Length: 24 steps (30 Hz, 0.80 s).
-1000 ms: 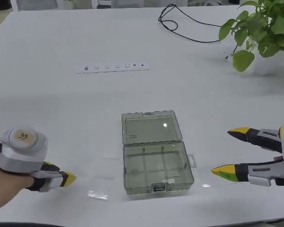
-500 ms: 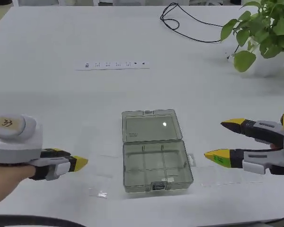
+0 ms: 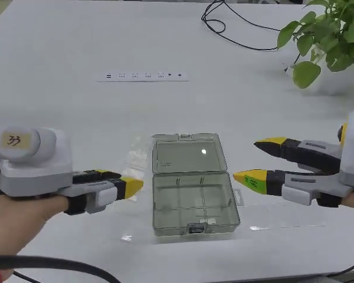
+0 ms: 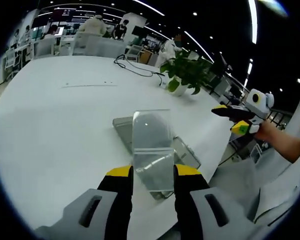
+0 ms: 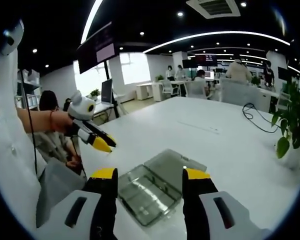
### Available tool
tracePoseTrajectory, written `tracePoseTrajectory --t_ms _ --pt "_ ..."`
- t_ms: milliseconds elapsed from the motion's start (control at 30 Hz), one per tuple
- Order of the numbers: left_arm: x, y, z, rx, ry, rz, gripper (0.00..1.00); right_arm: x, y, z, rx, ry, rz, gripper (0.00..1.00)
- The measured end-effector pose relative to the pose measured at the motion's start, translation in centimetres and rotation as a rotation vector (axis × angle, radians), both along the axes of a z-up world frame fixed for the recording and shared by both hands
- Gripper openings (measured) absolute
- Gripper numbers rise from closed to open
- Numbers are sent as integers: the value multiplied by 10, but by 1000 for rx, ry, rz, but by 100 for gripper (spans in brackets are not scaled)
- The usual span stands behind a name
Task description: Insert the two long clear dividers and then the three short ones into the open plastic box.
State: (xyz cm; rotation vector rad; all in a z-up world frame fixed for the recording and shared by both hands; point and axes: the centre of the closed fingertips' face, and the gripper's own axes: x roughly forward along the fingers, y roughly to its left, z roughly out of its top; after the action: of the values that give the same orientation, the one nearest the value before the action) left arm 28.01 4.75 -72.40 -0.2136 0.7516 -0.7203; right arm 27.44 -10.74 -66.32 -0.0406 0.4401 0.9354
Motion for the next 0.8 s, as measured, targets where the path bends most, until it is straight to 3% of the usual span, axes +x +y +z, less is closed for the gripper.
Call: tracePoseTrajectory --t_ms 133,233,400,533,800 --pt "-2 -17 8 -32 -18 -16 30 -1 10 1 30 50 -29 47" --pt "-3 -29 12 -42 -33 -34 30 -2 18 1 38 57 -40 41" --pt "-3 -42 17 -65 -49 -44 30 -3 25 -2 95 117 -81 34" --pt "-7 -53 19 -64 -65 -72 30 -5 37 -2 127 138 -97 29" --pt "-12 -69 23 -85 -89 -100 30 -8 46 -10 149 195 -135 23"
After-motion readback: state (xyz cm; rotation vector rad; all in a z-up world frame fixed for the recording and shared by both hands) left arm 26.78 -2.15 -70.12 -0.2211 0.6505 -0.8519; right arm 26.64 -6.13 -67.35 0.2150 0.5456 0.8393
